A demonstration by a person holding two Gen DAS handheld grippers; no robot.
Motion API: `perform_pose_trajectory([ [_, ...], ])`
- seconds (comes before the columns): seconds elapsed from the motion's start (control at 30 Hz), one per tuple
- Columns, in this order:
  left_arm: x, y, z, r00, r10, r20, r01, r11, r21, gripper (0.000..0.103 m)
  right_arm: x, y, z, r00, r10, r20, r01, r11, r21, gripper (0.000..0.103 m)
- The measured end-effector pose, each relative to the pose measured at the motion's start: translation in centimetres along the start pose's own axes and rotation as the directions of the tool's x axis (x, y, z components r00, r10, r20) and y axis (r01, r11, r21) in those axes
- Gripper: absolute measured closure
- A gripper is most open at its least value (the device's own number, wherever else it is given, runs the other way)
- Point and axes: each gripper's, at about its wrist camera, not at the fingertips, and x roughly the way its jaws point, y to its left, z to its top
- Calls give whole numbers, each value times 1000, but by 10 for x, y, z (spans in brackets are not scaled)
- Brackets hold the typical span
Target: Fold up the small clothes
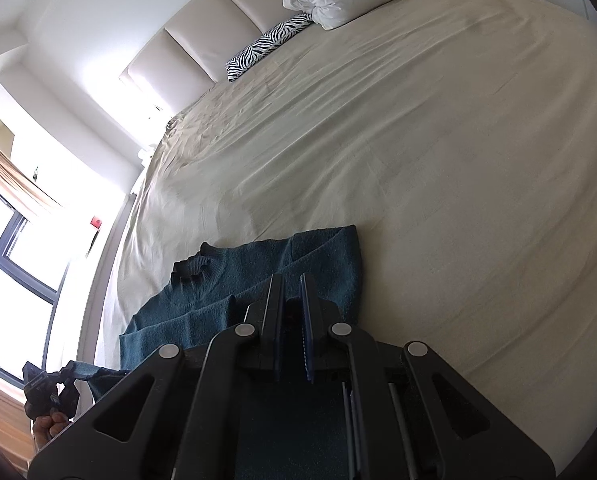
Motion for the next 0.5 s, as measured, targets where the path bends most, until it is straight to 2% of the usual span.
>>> perform_pose_trajectory([
  [0.5, 42, 21, 37, 1000, 31, -5, -31, 998, -54, 97, 63, 1, 29, 999, -46, -16, 46, 999, 7, 96],
])
